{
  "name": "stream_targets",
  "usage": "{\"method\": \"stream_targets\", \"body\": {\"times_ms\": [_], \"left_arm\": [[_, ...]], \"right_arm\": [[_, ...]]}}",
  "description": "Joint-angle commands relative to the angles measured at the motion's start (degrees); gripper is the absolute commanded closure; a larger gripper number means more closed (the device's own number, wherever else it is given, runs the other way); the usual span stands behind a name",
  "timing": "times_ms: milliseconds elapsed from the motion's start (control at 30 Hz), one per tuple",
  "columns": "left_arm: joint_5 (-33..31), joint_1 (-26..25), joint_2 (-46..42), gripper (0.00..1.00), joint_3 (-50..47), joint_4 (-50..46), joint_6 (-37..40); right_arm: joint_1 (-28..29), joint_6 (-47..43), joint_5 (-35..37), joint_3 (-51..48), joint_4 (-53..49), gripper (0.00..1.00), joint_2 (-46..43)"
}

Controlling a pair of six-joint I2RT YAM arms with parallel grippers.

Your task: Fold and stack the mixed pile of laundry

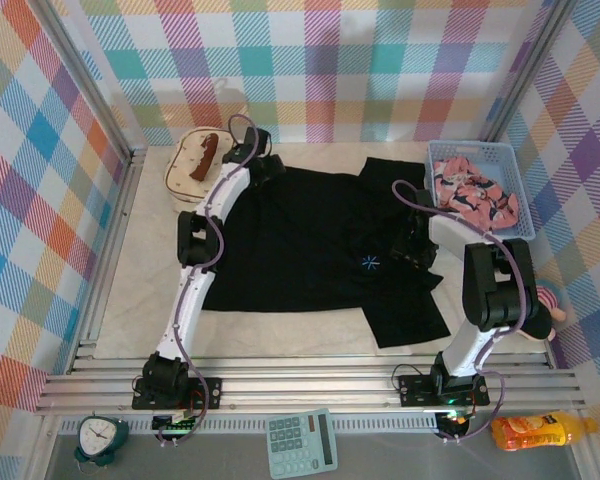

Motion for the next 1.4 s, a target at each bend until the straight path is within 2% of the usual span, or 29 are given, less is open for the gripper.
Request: {"method": "stream_targets", "body": {"times_ms": [0,133,267,333,400,533,667,800,967,1067,1167,1200,1300,1367], "left_arm": [[5.33,-0.13,-5.44,0.20,-2.57,-6.22,2.09],[6.80,-2.34,-17.89,0.14,-17.91,-1.77,4.92],[4.61,-4.19,-29.68,0.13,-37.44,6.31,4.95],[4.68,-4.20,-32.38,0.13,-45.34,11.05,3.00],[5.00,-4.07,-31.86,0.14,-49.08,13.01,1.22],[4.77,-3.94,-26.15,0.15,-48.12,13.14,0.26],[2.39,-2.93,-19.35,0.15,-42.53,9.65,-1.19],[1.29,-0.38,-14.68,0.15,-37.25,7.70,-3.05],[1.74,1.69,-6.97,0.15,-19.57,-0.13,-0.85],[2.43,1.91,-3.28,0.14,-6.97,-5.05,0.71],[4.38,2.04,-4.28,0.07,-1.59,-5.90,0.78],[5.12,2.04,-5.81,0.00,-1.76,-5.69,1.01],[7.62,1.95,-11.72,0.00,-5.24,-5.75,1.94],[9.64,1.48,-17.31,0.00,-11.74,-4.40,2.74]], "right_arm": [[2.28,-2.50,-2.97,5.72,-1.89,0.41,-1.75],[5.71,-3.52,-2.07,11.15,-2.20,0.43,2.53],[7.28,-3.48,-1.30,15.41,-0.30,0.45,9.58],[7.46,-3.41,-0.67,18.50,-0.35,0.45,13.60],[7.45,-3.33,0.25,21.47,-0.20,0.44,17.17],[7.32,-3.60,1.25,28.07,-2.34,0.42,23.75],[7.05,-3.96,1.13,35.33,-3.74,0.39,30.30],[5.82,-4.97,-3.60,47.83,-4.77,0.37,38.78],[4.99,-7.98,-5.44,66.26,-10.42,0.32,47.21],[4.40,-9.93,-5.95,71.21,-12.99,0.28,46.45],[4.39,-11.77,-4.63,65.52,-12.19,0.23,39.13],[4.39,-12.16,-3.98,61.18,-11.05,0.22,35.33],[4.38,-12.75,-2.56,46.00,-7.40,0.20,23.46],[4.39,-12.62,-0.49,35.71,-6.80,0.21,15.82]]}}
